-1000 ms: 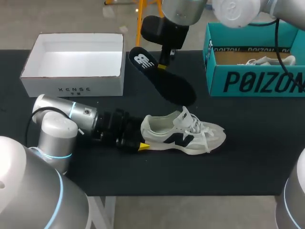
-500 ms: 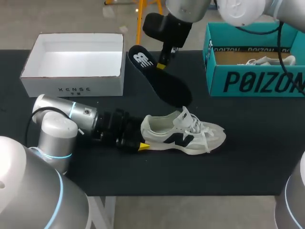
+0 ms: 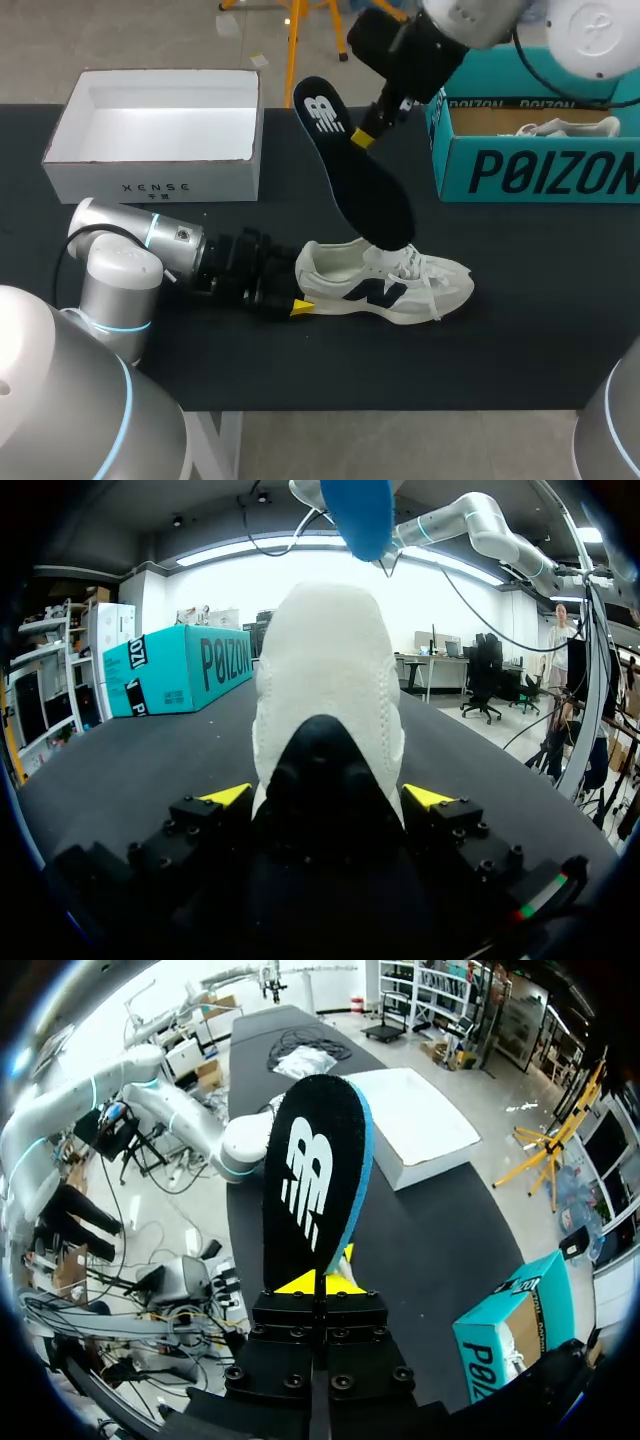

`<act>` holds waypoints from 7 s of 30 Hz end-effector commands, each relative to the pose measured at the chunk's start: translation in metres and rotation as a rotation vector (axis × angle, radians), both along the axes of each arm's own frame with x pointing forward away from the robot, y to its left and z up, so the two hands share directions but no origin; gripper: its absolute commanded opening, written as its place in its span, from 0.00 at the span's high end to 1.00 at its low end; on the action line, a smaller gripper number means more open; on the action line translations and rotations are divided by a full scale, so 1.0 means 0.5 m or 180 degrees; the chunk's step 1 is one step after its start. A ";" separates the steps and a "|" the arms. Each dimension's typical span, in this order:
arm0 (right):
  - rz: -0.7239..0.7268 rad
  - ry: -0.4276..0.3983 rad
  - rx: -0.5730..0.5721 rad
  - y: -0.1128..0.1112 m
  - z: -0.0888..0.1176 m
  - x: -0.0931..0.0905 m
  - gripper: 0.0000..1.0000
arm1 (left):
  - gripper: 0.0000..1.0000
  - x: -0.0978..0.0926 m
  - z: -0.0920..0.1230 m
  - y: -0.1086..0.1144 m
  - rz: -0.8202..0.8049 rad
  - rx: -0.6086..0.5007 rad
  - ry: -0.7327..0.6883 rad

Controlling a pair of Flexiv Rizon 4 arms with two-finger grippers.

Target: Take the shoe out of the shoebox, open the shoe tongue, remove and reinsert the insole, then place the shoe into the shoebox

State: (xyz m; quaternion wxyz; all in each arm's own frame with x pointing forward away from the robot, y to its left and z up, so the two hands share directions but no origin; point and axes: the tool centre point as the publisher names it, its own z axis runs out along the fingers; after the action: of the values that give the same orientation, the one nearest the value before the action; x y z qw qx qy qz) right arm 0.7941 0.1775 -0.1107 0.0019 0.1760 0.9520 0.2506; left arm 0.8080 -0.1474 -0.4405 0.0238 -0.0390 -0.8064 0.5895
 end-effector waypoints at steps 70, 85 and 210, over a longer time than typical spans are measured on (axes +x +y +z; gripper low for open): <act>-0.0219 -0.0543 0.0436 -0.098 0.182 -0.108 1.00 | 0.00 0.008 -0.018 0.114 0.0234 0.1012 -0.0157; -0.0219 -0.0543 0.0436 -0.098 0.182 -0.108 1.00 | 0.00 0.024 0.123 0.116 -0.0128 0.2411 -0.0388; -0.0784 -0.0499 0.0341 -0.113 0.254 -0.184 1.00 | 1.00 0.130 0.155 -0.085 -0.1123 0.2730 -0.0844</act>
State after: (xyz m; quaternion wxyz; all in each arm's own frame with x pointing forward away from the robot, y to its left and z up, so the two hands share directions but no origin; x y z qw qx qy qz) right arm 0.7011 0.1189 0.0158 0.0984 0.2701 0.9050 0.3137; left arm 0.8592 -0.1898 -0.3716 0.0117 -0.1851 -0.9600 0.2097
